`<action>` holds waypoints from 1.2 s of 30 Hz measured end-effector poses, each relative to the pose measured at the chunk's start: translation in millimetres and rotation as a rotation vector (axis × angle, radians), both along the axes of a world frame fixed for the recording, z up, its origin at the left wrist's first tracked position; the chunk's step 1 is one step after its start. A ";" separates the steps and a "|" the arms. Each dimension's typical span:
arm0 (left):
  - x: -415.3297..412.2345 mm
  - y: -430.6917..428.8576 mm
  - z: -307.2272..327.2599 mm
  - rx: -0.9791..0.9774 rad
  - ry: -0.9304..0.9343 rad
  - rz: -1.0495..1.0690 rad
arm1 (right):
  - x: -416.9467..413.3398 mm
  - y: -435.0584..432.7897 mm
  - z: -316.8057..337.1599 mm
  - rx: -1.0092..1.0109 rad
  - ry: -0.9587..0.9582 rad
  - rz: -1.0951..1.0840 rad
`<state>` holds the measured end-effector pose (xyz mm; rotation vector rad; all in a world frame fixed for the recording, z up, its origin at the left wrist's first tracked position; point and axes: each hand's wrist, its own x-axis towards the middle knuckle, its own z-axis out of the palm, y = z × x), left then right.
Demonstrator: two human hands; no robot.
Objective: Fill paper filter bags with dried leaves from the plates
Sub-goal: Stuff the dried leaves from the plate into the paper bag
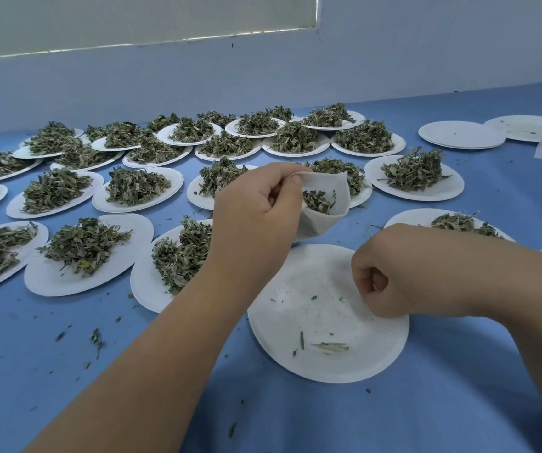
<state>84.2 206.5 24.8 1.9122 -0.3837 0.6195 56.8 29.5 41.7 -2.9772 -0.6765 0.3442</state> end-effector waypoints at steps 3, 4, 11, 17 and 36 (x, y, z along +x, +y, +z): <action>-0.1 0.0 0.0 -0.001 -0.004 -0.005 | -1.4 -0.6 -2.2 0.057 0.015 0.075; -0.1 -0.1 0.0 0.002 -0.005 -0.004 | -1.9 -0.1 -2.3 0.089 0.034 0.102; 0.1 -0.5 -0.4 0.007 0.018 -0.012 | -9.9 14.6 -9.0 0.245 0.146 0.276; -0.8 -0.9 0.9 0.000 0.020 -0.014 | -8.2 11.8 -3.6 0.278 0.172 0.250; 0.1 -2.3 0.6 0.017 0.007 -0.021 | -15.1 24.5 -20.2 0.170 -0.011 0.256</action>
